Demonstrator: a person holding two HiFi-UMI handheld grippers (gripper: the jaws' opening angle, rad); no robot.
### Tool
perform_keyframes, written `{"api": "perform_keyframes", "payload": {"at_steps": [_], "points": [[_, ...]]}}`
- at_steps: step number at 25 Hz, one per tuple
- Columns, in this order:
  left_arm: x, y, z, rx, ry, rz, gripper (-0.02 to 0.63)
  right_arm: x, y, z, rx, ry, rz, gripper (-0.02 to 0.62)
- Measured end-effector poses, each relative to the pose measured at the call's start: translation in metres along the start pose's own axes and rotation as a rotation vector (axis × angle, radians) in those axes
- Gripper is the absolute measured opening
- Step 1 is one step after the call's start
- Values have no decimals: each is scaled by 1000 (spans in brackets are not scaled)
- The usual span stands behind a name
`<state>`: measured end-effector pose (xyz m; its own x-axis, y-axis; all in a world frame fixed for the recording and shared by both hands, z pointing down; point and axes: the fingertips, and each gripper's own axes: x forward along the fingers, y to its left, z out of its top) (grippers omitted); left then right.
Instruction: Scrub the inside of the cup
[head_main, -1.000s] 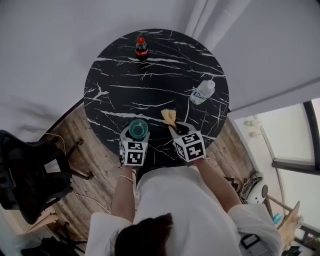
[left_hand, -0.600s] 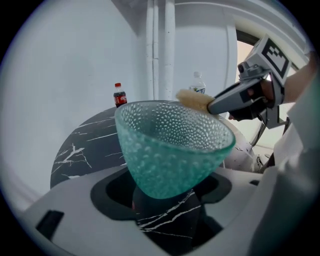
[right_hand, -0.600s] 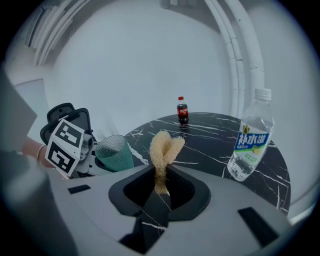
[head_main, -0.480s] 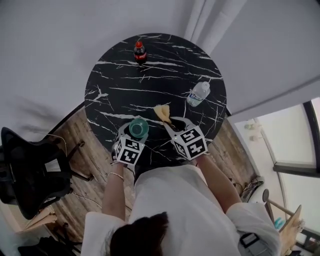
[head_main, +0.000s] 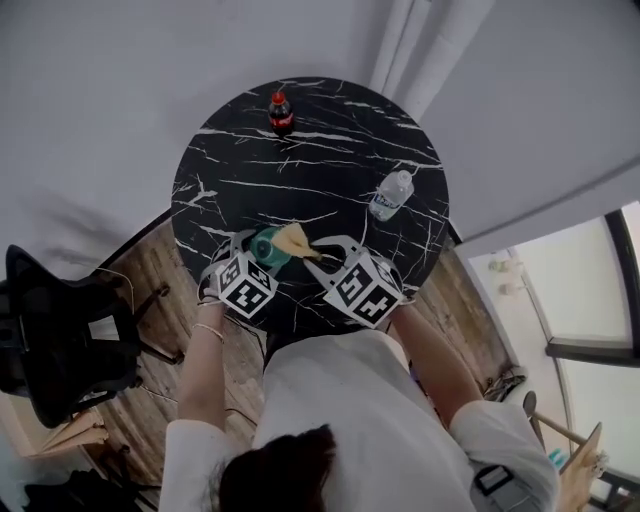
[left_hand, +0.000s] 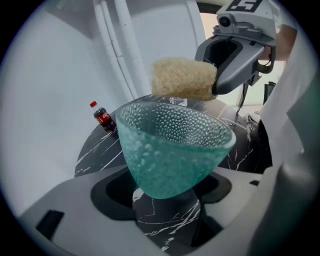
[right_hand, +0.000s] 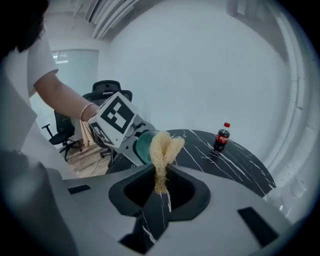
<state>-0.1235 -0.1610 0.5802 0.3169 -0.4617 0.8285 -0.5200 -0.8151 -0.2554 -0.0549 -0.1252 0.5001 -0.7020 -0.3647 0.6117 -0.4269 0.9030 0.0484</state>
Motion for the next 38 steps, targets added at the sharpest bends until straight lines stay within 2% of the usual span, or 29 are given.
{"api": "perform_keyframes", "payload": {"at_steps": [4,9,17,26,30,35,38], "points": [[-2,0,0,116,60,-36,336,4,3,-4,-70,54,14,78],[-6,-4,3,247,118,-82,336,9,9,-8,-243,142,50,78],[-13,-8,6,356,169,-102,333,18,9,-13,-432,286,60,78],[-23,-11,16,479,190,-83,331,25,6,2,-618,300,19,78],[-28,-8,21,497,188,-73,330,29,3,8,-699,300,-9,78],[-37,-1,23,446,169,-83,328,33,-3,17,-796,279,-86,78],[-44,10,28,473,153,-39,328,36,-6,22,-797,279,-106,78]]}}
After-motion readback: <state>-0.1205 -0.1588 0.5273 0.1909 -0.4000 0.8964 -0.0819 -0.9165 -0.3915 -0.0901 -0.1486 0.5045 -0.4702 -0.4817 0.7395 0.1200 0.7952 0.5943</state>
